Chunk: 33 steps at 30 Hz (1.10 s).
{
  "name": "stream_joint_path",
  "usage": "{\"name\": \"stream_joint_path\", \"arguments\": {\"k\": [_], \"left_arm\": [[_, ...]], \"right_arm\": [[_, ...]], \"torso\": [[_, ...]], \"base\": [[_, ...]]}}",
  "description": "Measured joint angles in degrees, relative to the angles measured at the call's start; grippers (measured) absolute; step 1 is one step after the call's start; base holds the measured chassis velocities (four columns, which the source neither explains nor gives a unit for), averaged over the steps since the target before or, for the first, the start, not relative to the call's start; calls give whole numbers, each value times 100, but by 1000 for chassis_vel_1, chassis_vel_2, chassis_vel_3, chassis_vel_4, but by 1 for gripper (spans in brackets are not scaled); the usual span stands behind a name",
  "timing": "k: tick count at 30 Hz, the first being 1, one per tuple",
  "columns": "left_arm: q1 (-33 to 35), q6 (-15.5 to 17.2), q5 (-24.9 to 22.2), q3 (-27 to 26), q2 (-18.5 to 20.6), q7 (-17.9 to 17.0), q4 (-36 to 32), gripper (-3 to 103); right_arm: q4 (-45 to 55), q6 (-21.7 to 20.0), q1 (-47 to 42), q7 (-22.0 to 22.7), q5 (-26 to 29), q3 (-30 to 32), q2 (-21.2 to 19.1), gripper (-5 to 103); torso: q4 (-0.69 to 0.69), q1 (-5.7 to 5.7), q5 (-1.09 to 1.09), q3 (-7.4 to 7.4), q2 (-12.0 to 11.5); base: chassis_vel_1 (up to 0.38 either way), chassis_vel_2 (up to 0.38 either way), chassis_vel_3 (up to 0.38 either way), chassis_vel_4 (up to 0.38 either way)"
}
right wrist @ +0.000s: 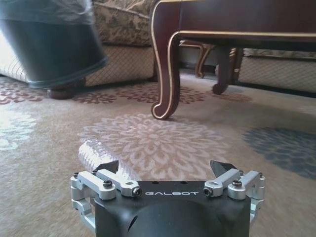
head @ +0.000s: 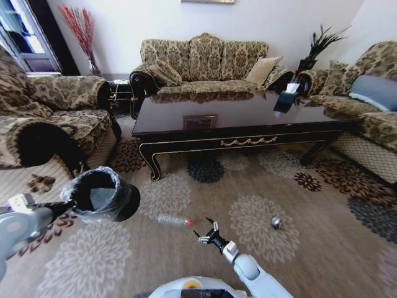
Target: Move to the front of the table and pick up the trash from the floor, then place it into the trash bin.
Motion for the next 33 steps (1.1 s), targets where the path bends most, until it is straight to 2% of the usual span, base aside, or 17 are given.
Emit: {"name": "stream_joint_path", "arguments": {"k": [6, 12, 17, 23, 33], "left_arm": [[-91, 0, 129, 268, -86, -77, -127, 0], [-94, 0, 189, 385, -154, -139, -255, 0], [-60, 0, 198, 427, -173, -183, -362, 0], [-10, 0, 201, 430, -237, -185, -394, 0], [-37, 0, 176, 417, -208, -148, -314, 0]], "right_arm": [[-349, -14, 358, -118, -364, -488, 32, 100], [-828, -48, 879, -144, -463, -1079, 70, 100], [-1613, 1, 1522, -209, -447, -1620, 259, 100], [-2203, 60, 1958, -301, -289, -1718, 502, 100], [-2741, 162, 2332, -490, -355, -2153, 559, 100]], "torso": [[1, 0, 2, -2, 0], [2, -1, 2, -4, 0], [2, 0, 1, -1, -1], [3, 0, 2, -2, 0], [1, 0, 1, -2, -1]], "base": [[-67, 111, 46, -97], [21, -60, -18, 33], [0, 0, 0, 0], [0, 0, 0, 0], [0, 0, 0, 0]]}}
